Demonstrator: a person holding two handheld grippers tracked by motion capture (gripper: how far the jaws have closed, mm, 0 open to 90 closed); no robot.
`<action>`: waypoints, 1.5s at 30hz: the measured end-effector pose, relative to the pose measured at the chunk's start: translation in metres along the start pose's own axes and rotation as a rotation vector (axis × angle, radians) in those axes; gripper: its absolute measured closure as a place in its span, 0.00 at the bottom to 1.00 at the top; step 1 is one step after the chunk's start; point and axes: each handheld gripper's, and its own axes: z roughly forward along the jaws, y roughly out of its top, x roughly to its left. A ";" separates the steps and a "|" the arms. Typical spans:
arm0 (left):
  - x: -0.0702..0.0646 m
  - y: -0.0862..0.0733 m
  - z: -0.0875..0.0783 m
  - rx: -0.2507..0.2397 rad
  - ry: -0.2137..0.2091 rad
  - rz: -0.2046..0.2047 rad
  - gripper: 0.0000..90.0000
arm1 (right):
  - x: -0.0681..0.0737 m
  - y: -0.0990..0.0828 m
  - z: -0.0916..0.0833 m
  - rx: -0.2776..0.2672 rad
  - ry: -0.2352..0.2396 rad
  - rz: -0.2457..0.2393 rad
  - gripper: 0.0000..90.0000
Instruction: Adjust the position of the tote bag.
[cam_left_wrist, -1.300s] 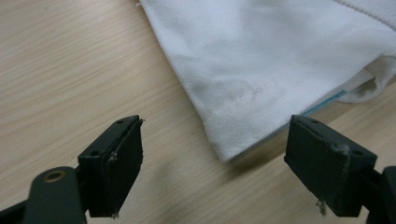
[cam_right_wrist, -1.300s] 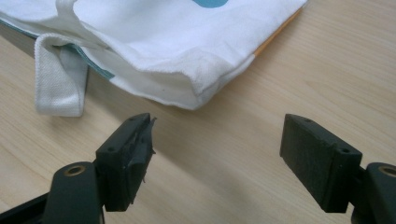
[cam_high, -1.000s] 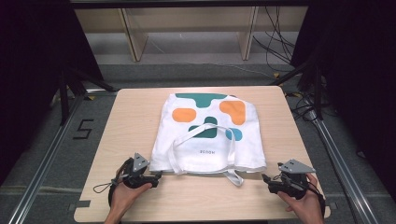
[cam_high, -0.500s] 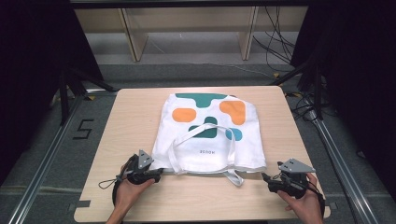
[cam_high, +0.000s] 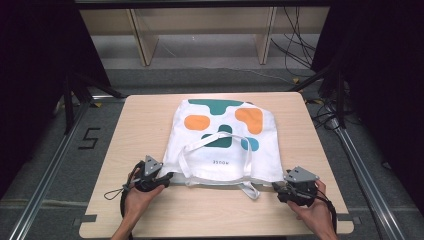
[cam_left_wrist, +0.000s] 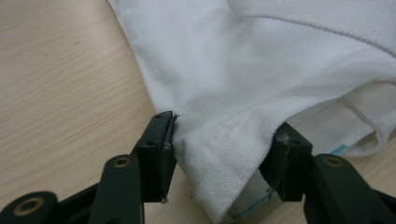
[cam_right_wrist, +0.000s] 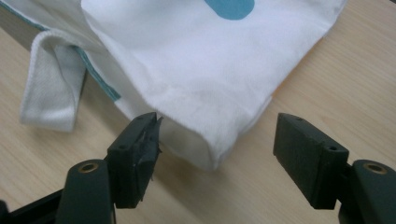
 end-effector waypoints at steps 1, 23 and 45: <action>0.002 0.000 -0.002 0.027 -0.004 0.033 0.54 | 0.000 0.001 0.001 -0.005 0.010 0.017 0.35; -0.004 -0.004 0.004 0.039 0.020 0.056 0.56 | -0.006 0.027 0.029 0.019 -0.080 -0.076 0.85; -0.002 -0.007 -0.001 0.056 0.064 0.119 0.88 | -0.005 0.032 0.009 -0.054 -0.048 -0.089 0.88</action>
